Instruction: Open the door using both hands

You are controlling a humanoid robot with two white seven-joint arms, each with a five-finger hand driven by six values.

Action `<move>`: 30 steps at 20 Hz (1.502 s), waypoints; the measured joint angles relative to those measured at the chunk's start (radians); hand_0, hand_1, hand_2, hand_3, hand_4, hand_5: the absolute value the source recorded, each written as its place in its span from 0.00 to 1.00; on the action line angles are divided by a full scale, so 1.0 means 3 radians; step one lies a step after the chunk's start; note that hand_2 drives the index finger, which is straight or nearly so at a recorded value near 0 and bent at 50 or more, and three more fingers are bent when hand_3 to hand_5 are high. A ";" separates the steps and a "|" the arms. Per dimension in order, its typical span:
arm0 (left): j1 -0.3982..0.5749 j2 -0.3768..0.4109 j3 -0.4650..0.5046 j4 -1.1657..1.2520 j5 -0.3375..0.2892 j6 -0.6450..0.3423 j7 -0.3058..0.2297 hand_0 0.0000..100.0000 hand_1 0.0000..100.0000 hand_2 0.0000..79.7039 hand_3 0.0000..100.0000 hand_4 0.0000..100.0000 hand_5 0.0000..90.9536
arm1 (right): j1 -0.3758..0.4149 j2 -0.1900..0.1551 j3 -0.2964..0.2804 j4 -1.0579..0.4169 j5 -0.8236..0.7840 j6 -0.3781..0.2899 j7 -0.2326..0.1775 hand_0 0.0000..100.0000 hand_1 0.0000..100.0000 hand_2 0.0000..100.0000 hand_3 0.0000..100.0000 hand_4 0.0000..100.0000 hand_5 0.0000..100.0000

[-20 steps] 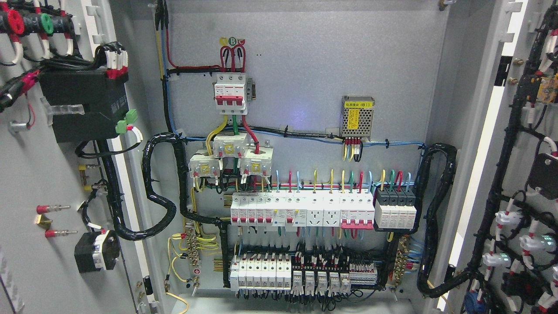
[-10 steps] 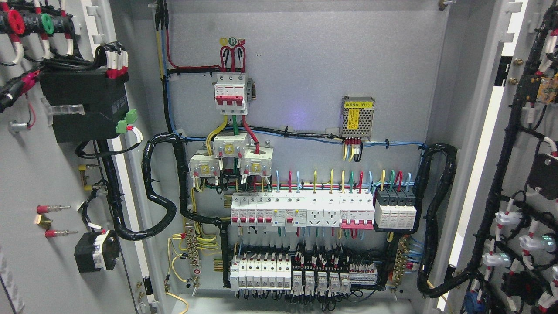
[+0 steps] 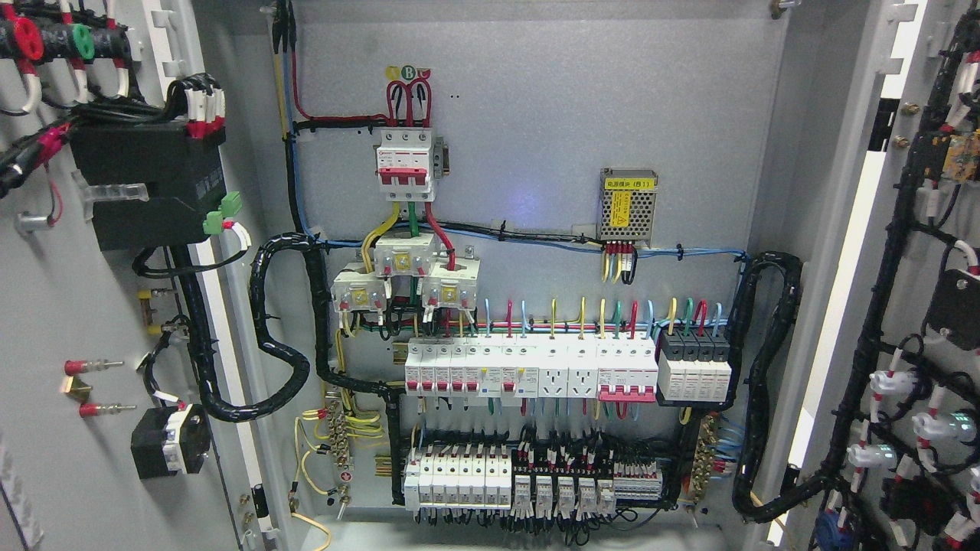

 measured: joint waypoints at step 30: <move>0.0044 0.0157 0.0492 0.0135 0.0533 -0.0001 -0.0015 0.12 0.39 0.00 0.00 0.00 0.00 | -0.0055 -0.0202 0.0006 0.0011 -0.0519 0.0078 0.0368 0.48 0.00 0.00 0.16 0.16 0.22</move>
